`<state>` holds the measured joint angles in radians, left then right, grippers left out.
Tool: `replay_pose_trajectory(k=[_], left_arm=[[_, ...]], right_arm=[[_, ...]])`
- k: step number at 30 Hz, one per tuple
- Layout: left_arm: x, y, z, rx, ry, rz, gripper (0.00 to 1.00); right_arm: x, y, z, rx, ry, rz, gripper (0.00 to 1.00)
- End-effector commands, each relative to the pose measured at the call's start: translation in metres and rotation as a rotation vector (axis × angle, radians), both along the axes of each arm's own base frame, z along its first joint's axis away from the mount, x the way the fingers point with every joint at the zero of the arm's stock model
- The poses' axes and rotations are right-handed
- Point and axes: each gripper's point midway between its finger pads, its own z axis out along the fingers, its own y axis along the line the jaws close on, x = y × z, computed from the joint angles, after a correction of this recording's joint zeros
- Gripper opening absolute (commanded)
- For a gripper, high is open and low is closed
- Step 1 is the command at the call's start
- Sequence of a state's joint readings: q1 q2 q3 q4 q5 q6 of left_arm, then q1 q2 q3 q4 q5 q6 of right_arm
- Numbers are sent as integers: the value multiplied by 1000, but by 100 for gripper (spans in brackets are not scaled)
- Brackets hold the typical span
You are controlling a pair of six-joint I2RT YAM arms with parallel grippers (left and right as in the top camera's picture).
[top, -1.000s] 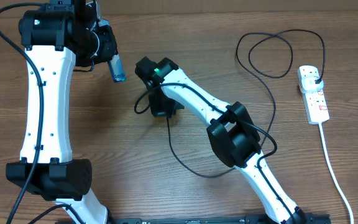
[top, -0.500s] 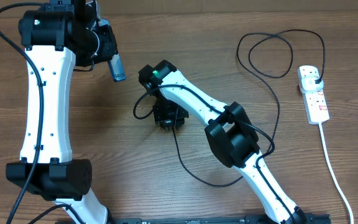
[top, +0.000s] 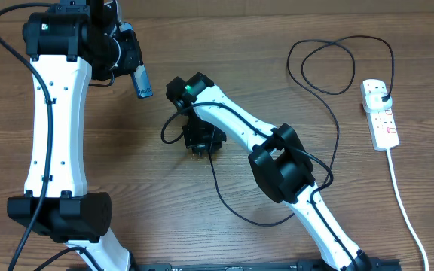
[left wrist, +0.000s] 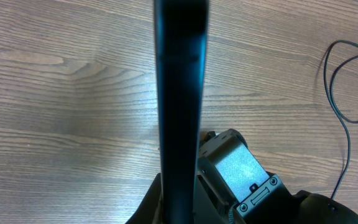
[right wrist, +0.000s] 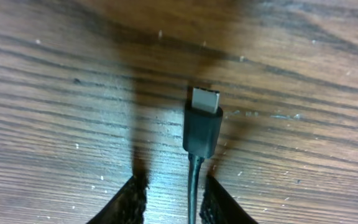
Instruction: Plug charger to phone and switch on socket
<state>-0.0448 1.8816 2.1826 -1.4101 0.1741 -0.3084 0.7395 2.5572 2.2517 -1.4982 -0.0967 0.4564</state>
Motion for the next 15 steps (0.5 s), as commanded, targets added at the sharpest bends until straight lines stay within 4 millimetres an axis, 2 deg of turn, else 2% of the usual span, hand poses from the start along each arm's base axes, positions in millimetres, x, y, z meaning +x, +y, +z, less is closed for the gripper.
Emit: replay_pose_trajectory(k=[1,7,11,15], left_arm=[[2,4,5,3,-18,11,4],[2,4,4,3,-18,11,4],[2,4,4,3,-18,11,4],[2,4,4,3,-18,11,4]], right_arm=[[12,-8,-7,-27,-44,42,28],[19,-16,-8,-63,-75,50,38],[21,-18,-8,-63,-75,44,38],[25,-16,-9,-50,-86,63,34]])
